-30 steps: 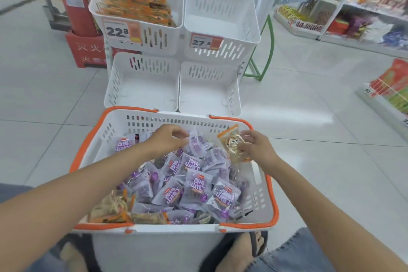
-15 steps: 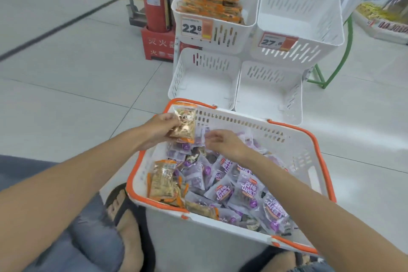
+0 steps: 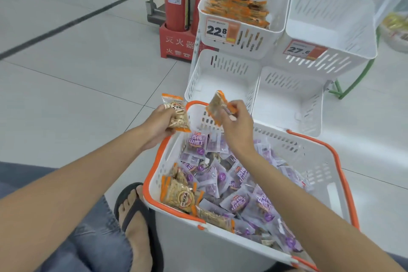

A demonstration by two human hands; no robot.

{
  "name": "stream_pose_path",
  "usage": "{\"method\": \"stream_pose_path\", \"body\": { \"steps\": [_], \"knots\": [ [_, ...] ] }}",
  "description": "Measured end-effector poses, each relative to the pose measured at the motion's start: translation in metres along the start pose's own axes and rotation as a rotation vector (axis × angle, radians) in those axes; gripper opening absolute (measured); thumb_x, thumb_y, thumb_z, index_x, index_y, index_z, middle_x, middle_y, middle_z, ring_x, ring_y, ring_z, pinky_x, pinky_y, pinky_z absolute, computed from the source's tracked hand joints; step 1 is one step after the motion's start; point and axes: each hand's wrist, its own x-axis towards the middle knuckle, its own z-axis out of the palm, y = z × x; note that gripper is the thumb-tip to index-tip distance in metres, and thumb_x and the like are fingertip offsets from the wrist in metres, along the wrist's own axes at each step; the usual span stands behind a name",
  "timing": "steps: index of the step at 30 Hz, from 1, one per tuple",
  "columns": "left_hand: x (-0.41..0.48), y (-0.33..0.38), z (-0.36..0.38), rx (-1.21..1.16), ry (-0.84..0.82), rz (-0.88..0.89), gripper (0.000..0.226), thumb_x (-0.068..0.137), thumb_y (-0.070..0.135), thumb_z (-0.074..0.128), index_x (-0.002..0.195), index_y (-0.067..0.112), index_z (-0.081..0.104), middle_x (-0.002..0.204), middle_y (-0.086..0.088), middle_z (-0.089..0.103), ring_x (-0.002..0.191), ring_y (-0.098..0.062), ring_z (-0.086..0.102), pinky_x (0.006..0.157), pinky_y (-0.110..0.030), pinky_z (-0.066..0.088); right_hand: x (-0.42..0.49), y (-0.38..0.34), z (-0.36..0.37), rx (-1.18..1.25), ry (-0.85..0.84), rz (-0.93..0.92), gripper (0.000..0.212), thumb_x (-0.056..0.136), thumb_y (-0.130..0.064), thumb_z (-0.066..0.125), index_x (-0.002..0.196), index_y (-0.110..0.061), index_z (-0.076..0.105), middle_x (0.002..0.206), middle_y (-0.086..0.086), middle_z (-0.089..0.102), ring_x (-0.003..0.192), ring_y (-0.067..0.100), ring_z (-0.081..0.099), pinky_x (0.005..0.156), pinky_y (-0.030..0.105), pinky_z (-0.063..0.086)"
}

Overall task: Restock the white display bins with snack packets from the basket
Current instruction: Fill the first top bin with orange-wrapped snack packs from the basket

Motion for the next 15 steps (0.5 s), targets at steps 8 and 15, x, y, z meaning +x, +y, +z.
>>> {"method": "stream_pose_path", "body": {
  "steps": [8, 15],
  "knots": [
    [0.002, -0.002, -0.004, -0.186, -0.171, -0.106, 0.052, 0.089, -0.002, 0.062, 0.137, 0.012, 0.045, 0.118, -0.017, 0.067, 0.096, -0.031, 0.072, 0.072, -0.050, 0.060, -0.003, 0.006, 0.002, 0.059, -0.399, 0.126, 0.035, 0.080, 0.013, 0.052, 0.097, -0.012, 0.069, 0.114, -0.001, 0.067, 0.108, 0.010, 0.059, 0.095, 0.028, 0.047],
    [0.000, -0.006, -0.013, -0.160, -0.128, -0.121, 0.050, 0.090, -0.003, 0.062, 0.137, 0.003, 0.048, 0.120, -0.017, 0.068, 0.104, -0.028, 0.069, 0.076, -0.042, 0.060, -0.083, 0.067, 0.050, -0.711, -1.191, -0.067, 0.039, 0.077, -0.049, 0.067, 0.087, -0.014, 0.055, 0.093, 0.004, 0.051, 0.091, 0.022, 0.043, 0.083, 0.035, 0.037]
  ]
}}
